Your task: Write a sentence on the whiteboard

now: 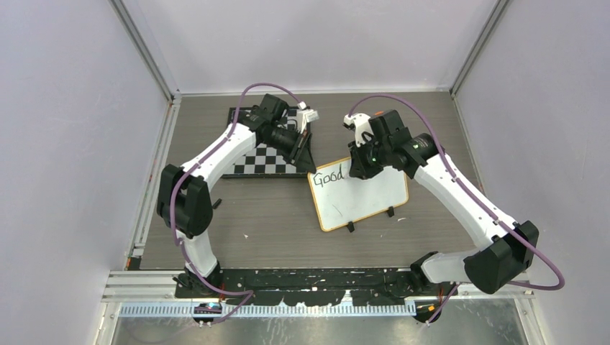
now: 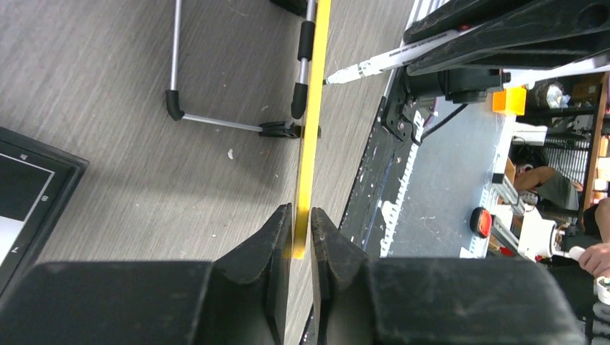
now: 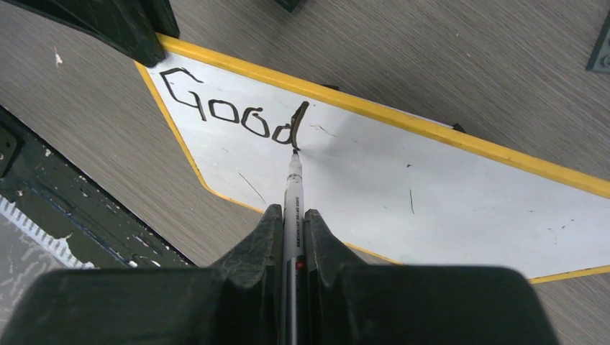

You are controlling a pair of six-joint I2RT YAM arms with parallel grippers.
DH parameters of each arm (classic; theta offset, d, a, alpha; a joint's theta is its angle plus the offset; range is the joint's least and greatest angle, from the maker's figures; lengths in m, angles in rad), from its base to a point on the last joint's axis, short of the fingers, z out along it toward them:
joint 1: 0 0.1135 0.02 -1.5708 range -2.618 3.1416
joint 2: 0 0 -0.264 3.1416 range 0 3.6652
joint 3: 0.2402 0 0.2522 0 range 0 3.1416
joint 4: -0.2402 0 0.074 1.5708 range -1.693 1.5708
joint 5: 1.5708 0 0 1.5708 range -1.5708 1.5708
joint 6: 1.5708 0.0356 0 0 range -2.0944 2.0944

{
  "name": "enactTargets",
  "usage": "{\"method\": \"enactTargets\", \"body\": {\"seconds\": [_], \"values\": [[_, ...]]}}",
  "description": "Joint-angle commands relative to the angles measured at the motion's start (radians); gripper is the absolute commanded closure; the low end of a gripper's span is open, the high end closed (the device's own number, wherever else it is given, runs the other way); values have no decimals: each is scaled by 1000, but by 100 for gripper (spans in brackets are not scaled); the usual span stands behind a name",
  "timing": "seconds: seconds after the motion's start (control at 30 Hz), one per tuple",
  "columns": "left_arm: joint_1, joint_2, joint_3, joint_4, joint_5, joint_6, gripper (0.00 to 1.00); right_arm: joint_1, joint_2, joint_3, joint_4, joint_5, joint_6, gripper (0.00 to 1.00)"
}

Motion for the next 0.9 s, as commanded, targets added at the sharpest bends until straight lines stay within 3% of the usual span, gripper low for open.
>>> {"method": "enactTargets", "body": {"seconds": [0.0, 0.13, 0.53, 0.87], "values": [[-28, -25, -4, -57, 8, 58, 80, -3, -34, 72, -23, -56, -35, 100], [-39, -9, 20, -114, 0, 101, 77, -14, -38, 75, -45, -92, -41, 100], [-39, 17, 52, -152, -14, 123, 74, -219, 1, 113, -68, -353, -92, 100], [-41, 19, 52, -150, -6, 122, 74, -225, -50, 8, 39, -345, -69, 100]]}}
